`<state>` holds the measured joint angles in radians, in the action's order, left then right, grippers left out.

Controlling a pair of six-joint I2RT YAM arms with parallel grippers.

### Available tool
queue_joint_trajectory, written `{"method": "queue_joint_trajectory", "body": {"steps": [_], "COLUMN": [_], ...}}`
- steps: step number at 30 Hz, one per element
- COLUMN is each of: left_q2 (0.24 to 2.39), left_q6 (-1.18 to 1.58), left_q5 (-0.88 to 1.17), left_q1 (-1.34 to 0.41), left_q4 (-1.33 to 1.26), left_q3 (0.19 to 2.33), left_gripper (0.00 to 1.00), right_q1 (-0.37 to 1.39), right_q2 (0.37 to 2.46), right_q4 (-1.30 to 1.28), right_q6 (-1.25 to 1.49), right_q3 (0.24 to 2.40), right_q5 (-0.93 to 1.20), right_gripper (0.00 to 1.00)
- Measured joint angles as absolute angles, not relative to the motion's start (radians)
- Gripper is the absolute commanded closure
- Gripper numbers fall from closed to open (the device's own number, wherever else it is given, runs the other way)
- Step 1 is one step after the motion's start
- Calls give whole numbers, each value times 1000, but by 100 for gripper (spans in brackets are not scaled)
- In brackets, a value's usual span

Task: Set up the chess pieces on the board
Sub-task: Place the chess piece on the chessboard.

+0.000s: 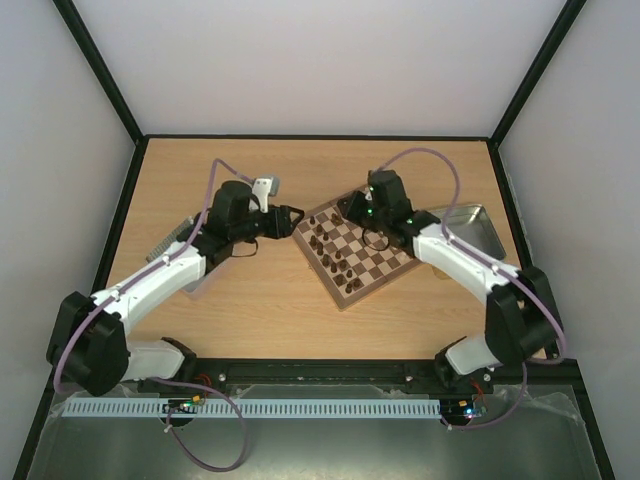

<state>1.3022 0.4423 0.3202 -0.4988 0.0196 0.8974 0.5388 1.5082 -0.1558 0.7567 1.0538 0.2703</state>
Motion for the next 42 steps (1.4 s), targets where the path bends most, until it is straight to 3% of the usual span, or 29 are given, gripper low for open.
{"method": "queue_joint_trajectory", "body": {"steps": [7, 15, 27, 42], "left_q2": [1254, 1282, 1345, 1379], "left_q6": [479, 477, 460, 398], "left_q5": [256, 201, 144, 103], "left_q1": [-659, -766, -783, -785], "left_q4": [-226, -411, -429, -412], "left_q3": [780, 755, 784, 826], "left_gripper": [32, 44, 51, 77], "right_q1": [549, 593, 611, 609], "right_q2": [1317, 1282, 1264, 1254], "right_q4": [189, 314, 359, 345], "right_q6": [1299, 1640, 1704, 1652], "right_q3": [801, 736, 729, 729], "right_q5": [329, 335, 360, 380], "right_gripper": [81, 85, 85, 85]}}
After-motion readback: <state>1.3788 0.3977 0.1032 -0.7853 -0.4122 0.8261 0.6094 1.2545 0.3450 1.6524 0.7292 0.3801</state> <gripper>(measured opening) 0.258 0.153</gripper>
